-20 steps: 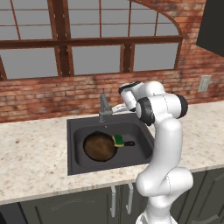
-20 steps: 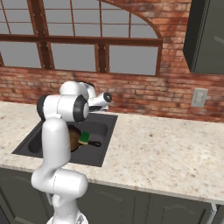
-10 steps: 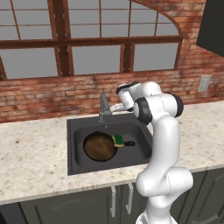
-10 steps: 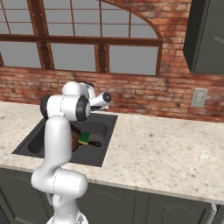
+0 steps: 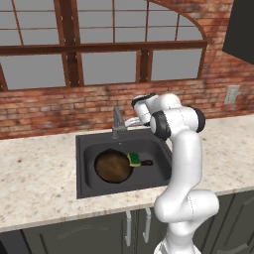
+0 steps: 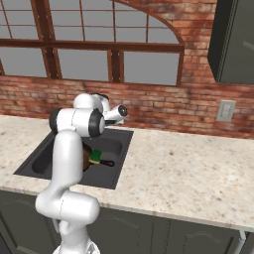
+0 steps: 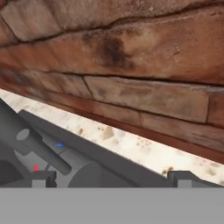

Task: Pick the pan and sponge and place them into the sink. Then turn on the water.

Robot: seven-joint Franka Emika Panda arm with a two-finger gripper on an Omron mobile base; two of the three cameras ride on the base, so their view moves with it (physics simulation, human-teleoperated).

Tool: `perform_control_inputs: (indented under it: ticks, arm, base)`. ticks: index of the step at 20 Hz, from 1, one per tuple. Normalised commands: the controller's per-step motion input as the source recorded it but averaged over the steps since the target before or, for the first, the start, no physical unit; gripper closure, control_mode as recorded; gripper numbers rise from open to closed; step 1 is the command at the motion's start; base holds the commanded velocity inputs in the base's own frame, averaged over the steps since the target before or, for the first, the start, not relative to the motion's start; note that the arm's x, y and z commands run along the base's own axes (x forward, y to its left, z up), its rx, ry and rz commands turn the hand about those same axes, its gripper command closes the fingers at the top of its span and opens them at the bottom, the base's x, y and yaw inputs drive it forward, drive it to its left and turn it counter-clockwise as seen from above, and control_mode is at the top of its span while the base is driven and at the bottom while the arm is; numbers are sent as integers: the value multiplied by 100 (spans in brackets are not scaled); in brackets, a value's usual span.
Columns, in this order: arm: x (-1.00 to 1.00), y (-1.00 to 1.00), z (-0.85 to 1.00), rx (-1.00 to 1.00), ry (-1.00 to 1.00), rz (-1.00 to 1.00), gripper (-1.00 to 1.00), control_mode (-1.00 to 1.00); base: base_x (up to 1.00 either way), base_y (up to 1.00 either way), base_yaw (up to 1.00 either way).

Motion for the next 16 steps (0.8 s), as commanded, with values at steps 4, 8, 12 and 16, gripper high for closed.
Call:
perform_control_inputs:
  ticks: [4, 8, 12, 16]
  arm:
    - [3, 27, 0, 6, 0, 0, -100, -100]
    - [0, 49, 0, 7, 0, 0, -100, -100]
    - [3, 30, 0, 3, 0, 0, -100, -100]
    - [26, 0, 0, -3, -11, 0, -100, -100]
  base:
    - [0, 0, 0]
    - [0, 0, 0]
    - [0, 0, 0]
    - [0, 0, 0]
